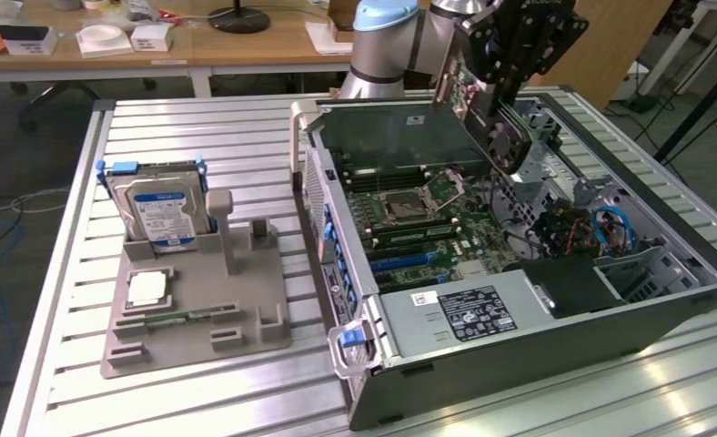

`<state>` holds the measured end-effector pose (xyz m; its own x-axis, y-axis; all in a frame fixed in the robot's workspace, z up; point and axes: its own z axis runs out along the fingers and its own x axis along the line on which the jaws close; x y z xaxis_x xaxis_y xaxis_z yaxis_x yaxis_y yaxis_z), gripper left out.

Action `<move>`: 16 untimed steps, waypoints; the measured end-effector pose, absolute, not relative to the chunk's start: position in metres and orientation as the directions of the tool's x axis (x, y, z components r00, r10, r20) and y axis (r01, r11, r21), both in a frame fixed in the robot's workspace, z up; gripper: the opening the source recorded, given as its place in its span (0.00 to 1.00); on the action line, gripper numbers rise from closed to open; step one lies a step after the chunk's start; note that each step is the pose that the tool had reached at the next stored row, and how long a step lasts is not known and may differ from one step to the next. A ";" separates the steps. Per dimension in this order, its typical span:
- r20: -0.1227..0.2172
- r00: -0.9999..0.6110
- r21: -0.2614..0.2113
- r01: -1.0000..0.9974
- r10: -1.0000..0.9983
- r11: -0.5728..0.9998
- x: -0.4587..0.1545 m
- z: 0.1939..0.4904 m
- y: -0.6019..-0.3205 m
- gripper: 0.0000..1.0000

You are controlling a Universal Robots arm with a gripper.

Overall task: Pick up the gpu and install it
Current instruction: 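Insert the gpu into the slot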

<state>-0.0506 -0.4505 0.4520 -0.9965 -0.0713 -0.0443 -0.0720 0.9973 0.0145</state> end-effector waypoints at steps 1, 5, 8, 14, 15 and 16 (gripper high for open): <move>-0.044 -0.996 0.014 -0.077 -0.076 0.997 -0.051 0.452 -0.451 0.26; -0.044 -0.995 0.015 -0.095 -0.094 0.995 -0.051 0.452 -0.451 0.26; -0.044 -0.993 0.014 -0.109 -0.108 0.994 -0.051 0.452 -0.451 0.26; -0.044 -0.990 0.014 -0.136 -0.135 0.991 -0.051 0.452 -0.451 0.26; -0.044 -0.989 0.015 -0.140 -0.139 0.990 -0.051 0.452 -0.451 0.26; -0.044 -0.989 0.015 -0.144 -0.143 0.990 -0.051 0.452 -0.451 0.26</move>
<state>-0.0506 -0.4506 0.4520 -0.9887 -0.1430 -0.0443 -0.1437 0.9895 0.0145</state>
